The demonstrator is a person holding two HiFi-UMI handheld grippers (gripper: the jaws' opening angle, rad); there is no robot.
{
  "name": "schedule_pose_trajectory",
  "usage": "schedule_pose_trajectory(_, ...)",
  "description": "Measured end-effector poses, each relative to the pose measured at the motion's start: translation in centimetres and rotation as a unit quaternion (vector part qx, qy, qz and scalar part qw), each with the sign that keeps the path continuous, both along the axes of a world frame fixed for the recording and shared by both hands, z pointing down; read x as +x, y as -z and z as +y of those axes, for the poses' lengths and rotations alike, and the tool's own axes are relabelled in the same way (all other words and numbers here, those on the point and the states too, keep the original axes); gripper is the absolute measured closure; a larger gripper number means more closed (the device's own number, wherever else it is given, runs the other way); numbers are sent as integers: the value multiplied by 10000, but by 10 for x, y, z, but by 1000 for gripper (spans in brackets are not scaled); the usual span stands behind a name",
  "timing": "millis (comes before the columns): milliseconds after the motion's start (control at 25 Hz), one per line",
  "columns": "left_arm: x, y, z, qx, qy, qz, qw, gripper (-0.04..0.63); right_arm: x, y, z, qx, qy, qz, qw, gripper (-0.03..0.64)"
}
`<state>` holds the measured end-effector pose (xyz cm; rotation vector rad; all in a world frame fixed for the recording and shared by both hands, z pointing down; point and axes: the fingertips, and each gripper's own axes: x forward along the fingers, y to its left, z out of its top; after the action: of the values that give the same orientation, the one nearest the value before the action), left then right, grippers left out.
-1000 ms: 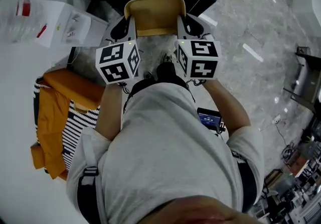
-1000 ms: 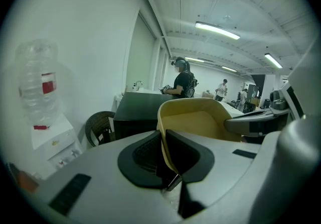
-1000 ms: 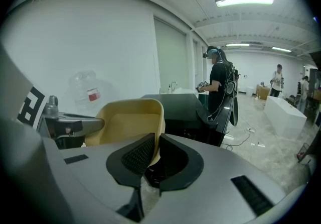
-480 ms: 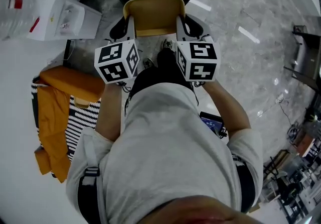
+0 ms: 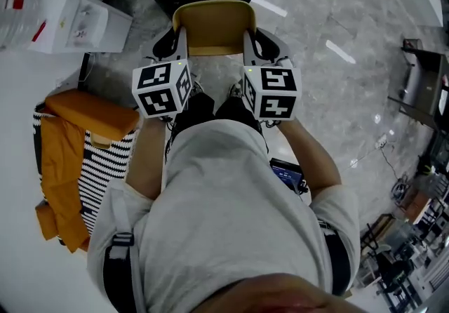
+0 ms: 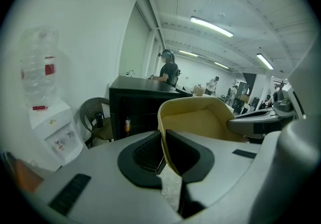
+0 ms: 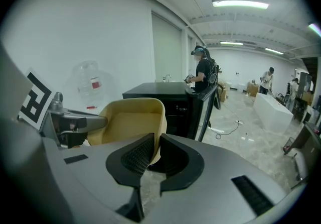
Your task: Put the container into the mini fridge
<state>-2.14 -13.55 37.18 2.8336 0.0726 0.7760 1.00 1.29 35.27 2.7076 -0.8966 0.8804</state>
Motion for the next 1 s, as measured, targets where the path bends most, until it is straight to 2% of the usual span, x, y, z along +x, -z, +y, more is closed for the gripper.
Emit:
schedule_pose_trajectory(400,2,-16,67,214,314,-217,9990,555,11,-23,66,143,339,-223,9991,558)
schedule_pose_trajectory(560,-6,-29,79,203,578,-293,9977,555,9,-34,76,142,619,-255,9977,558)
schedule_pose_trajectory(840,-8,-57,77,196,878,-360,9953,555,16,-62,70,116,1012,-341,9942,558)
schedule_pose_trajectory(1000,1,-73,64,198,936,-334,9949,555,27,-79,57,217,1021,-437,9936,558)
